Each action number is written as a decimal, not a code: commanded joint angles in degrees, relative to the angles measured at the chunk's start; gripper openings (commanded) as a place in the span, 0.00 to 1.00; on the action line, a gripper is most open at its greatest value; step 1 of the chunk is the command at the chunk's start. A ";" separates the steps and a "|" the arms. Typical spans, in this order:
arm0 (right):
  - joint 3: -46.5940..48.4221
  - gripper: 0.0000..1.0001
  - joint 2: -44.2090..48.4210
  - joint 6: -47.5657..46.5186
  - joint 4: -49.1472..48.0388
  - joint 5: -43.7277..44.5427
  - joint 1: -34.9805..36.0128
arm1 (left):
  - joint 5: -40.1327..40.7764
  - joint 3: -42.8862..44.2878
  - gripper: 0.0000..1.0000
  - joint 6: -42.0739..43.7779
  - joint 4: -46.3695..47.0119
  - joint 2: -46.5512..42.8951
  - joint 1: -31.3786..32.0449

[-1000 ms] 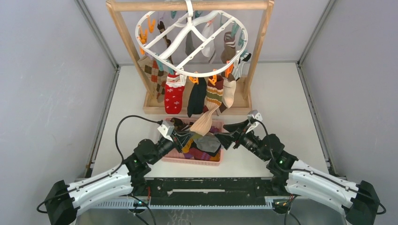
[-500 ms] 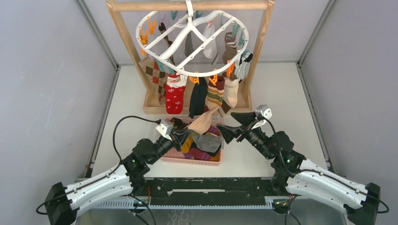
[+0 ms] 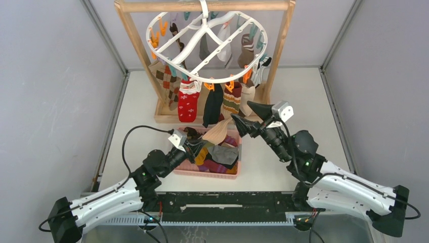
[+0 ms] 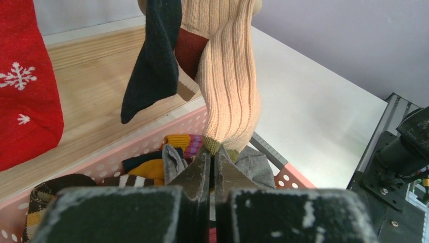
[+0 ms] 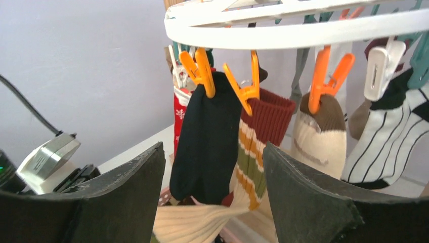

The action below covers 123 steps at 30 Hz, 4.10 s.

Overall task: Remove the socks clipped to the hanger
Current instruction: Remove the sock from the hanger.

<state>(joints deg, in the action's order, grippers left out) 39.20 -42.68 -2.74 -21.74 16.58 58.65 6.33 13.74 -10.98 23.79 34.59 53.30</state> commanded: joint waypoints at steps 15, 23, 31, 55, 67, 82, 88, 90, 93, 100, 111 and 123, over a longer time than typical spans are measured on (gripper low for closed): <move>16.15 0.77 -14.24 -16.34 -1.49 6.59 0.97 | 0.26 4.05 0.00 1.14 0.76 -0.79 0.25; 17.86 0.77 -14.79 -12.24 0.77 4.15 -2.90 | 0.26 4.06 0.00 1.05 0.82 -0.65 0.23; 18.55 0.73 -14.35 -4.13 3.14 -8.04 -10.57 | 0.33 4.18 0.00 1.05 0.76 -0.56 0.28; 21.78 0.71 -20.05 -0.99 1.95 -12.27 -13.92 | 0.94 4.11 0.00 1.49 0.83 -0.21 0.23; 22.67 0.70 -21.38 -0.86 0.64 -12.10 -14.25 | 1.14 4.11 0.00 1.62 1.06 0.30 0.23; 23.34 0.65 -22.68 -0.14 -0.94 -12.05 -14.44 | 1.06 4.14 0.00 1.75 0.83 0.21 0.24; 23.85 0.61 -23.75 0.03 -1.02 -11.80 -14.51 | 1.13 4.20 0.00 1.84 0.82 0.25 0.23; 23.84 0.57 -23.77 0.12 -1.03 -11.75 -14.51 | 1.07 4.20 0.00 1.83 0.74 0.28 0.23; 23.90 0.52 -23.52 0.28 -1.03 -11.53 -14.49 | 1.06 4.24 0.00 1.76 0.76 0.30 0.23; 23.90 0.41 -22.85 0.50 -0.94 -11.79 -14.51 | 1.00 4.24 0.00 1.75 0.56 0.07 0.24; 23.90 0.58 -22.93 0.47 -0.47 -11.21 -14.53 | 0.91 4.40 0.00 1.75 0.61 0.33 0.31; 23.88 0.17 -22.56 0.27 -0.32 -10.88 -14.53 | 0.81 4.54 0.00 1.67 0.63 0.47 0.23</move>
<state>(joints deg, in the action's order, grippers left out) 60.60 -66.54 -2.52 -19.97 5.32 44.34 7.20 13.74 -10.04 22.92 34.98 53.30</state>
